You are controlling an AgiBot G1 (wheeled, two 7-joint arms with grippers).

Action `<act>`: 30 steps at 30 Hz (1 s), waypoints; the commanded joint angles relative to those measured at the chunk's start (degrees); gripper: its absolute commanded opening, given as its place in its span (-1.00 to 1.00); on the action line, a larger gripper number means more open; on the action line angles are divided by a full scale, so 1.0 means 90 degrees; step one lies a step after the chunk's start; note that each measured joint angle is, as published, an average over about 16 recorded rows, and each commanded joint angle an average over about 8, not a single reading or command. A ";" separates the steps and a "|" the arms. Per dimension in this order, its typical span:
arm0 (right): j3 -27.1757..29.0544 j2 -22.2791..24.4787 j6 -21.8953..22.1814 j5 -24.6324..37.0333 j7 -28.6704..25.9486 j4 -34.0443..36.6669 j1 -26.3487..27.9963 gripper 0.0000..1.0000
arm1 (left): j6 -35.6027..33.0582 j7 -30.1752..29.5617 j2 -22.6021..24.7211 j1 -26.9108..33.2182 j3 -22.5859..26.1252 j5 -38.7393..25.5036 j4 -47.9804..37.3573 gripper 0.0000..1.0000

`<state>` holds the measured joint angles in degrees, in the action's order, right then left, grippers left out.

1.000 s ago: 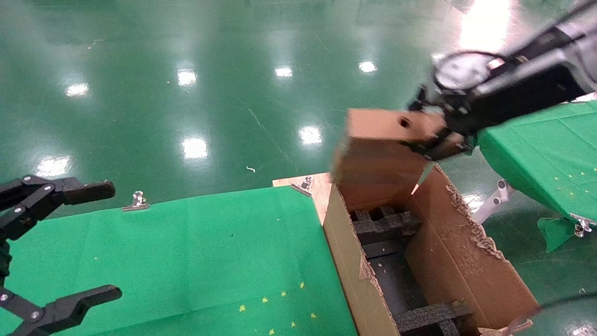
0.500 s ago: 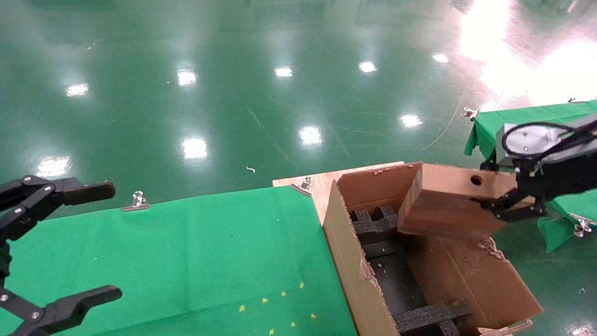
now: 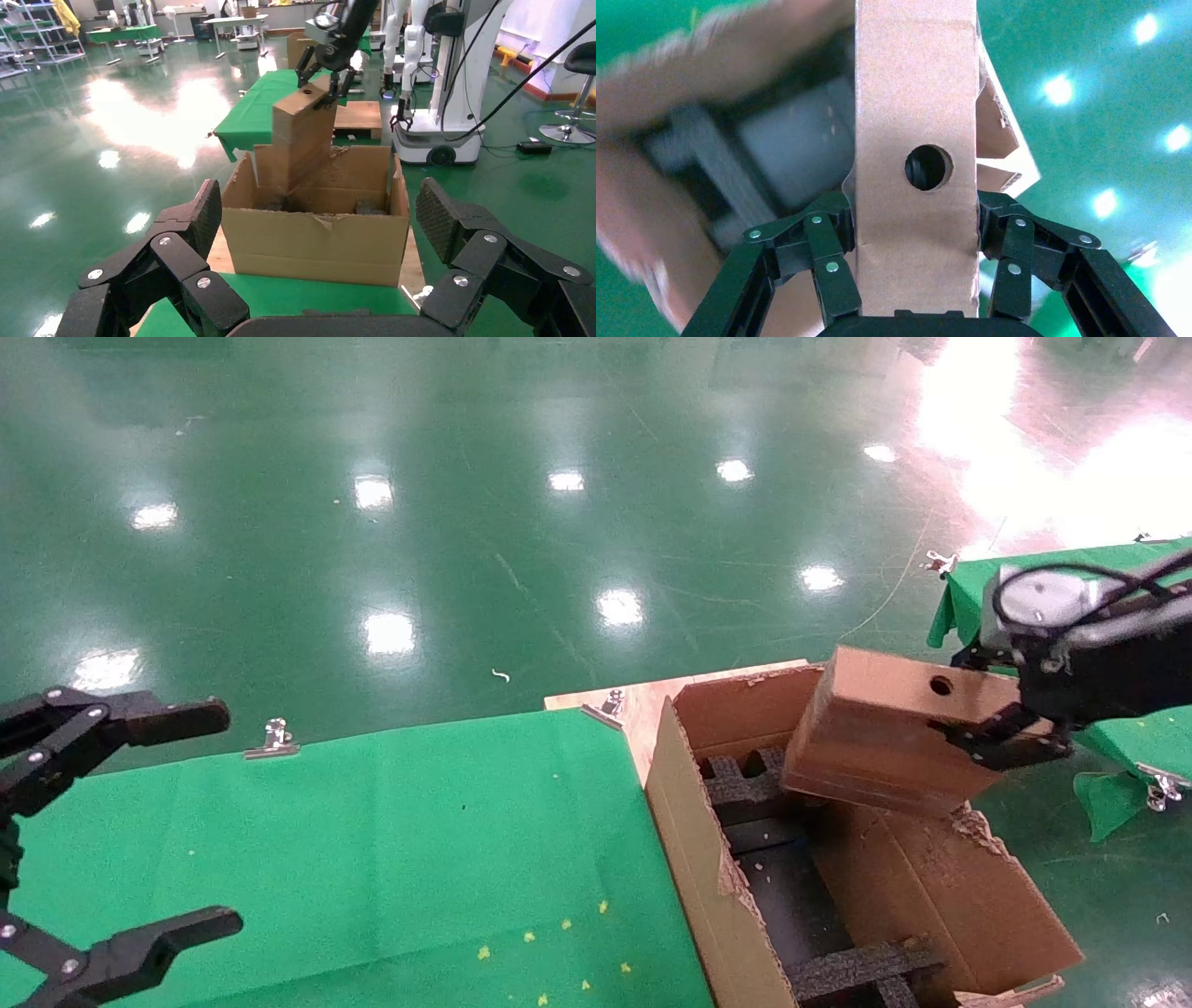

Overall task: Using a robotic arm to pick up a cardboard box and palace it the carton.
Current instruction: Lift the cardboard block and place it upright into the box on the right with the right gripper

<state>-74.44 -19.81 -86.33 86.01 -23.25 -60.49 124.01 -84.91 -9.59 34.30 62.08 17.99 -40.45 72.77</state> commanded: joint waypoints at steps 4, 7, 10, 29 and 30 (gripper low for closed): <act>-0.0056 0.0111 0.0336 -0.0114 -0.1325 0.0116 -0.0237 -1.00 | 0.0000 0.0001 0.0000 0.0000 0.0001 0.0001 -0.0001 1.00; -0.0152 0.0216 0.0427 -0.0027 -0.2273 0.0046 -0.0375 -1.00 | 0.0000 0.0001 0.0000 0.0001 0.0002 0.0001 -0.0001 1.00; -0.0249 0.0303 0.0450 0.0118 -0.3232 -0.0016 -0.0471 -1.00 | 0.0000 0.0001 0.0000 0.0001 0.0002 0.0001 -0.0001 1.00; -0.0463 0.0501 0.0767 0.0515 -0.5429 -0.0487 -0.0753 -1.00 | 0.0002 0.0003 -0.0002 0.0000 0.0004 0.0005 -0.0003 1.00; -0.0477 0.0492 0.0819 0.0549 -0.5505 -0.0502 -0.0779 -1.00 | 0.0002 0.0003 -0.0002 0.0000 0.0004 0.0005 -0.0004 1.00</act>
<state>-78.89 -15.41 -78.21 91.31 -73.79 -65.63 116.65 -84.89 -9.56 34.28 62.08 18.03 -40.40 72.73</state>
